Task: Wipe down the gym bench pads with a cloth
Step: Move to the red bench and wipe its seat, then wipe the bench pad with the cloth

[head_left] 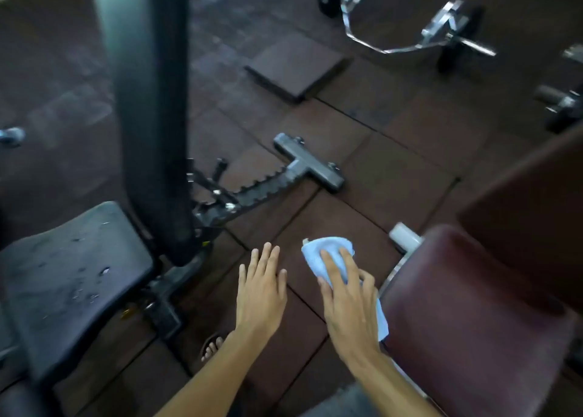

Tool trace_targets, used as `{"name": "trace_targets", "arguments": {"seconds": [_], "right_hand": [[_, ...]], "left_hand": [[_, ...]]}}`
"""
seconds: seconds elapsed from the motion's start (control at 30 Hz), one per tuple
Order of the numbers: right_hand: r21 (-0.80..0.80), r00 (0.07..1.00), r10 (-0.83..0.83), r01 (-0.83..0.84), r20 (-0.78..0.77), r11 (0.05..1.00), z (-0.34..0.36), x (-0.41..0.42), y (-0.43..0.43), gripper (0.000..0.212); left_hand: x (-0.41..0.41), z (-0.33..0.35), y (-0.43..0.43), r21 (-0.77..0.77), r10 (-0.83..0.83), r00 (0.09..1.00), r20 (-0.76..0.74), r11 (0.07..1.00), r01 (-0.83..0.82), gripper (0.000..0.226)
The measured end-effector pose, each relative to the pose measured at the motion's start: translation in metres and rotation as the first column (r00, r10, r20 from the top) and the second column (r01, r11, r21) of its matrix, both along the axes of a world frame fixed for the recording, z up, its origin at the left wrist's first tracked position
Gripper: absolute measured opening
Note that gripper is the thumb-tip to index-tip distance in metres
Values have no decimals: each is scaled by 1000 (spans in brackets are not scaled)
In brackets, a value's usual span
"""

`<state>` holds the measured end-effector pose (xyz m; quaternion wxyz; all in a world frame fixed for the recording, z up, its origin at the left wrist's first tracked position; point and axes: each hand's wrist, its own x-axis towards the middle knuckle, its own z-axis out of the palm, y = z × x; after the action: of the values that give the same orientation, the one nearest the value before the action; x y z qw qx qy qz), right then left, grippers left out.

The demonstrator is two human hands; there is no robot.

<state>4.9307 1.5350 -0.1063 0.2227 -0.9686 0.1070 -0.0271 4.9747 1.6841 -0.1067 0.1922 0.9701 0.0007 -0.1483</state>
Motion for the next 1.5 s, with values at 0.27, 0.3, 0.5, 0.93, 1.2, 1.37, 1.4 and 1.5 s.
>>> {"name": "trace_targets", "arguments": {"seconds": [0.27, 0.3, 0.5, 0.93, 1.2, 1.37, 1.4, 1.5], "right_hand": [[52, 920, 392, -392, 1, 919, 4, 49, 250, 47], [50, 907, 420, -420, -1, 906, -4, 56, 280, 47], [-29, 852, 519, -522, -71, 852, -80, 105, 430, 44], [-144, 735, 644, -676, -213, 723, -211, 140, 500, 56], [-154, 720, 650, -690, -243, 707, -216, 227, 534, 57], [-83, 686, 701, -723, -194, 685, -223, 304, 571, 54], [-81, 681, 708, -729, -185, 680, -224, 317, 577, 53], [-82, 674, 722, -737, -155, 671, -227, 336, 586, 52]], "left_hand": [[12, 8, 246, 34, 386, 922, 31, 922, -387, 51], [14, 0, 277, 39, 412, 911, 23, 910, -413, 51], [22, -74, 439, 56, 533, 845, -42, 846, -530, 52], [58, -202, 562, 253, 522, 846, 104, 809, -531, 58], [59, -203, 559, 339, 514, 853, 93, 789, -513, 58], [59, -204, 558, 361, 515, 852, 97, 779, -512, 58], [59, -205, 558, 354, 515, 851, 99, 781, -514, 58], [59, -203, 557, 326, 524, 845, 108, 784, -528, 57]]}}
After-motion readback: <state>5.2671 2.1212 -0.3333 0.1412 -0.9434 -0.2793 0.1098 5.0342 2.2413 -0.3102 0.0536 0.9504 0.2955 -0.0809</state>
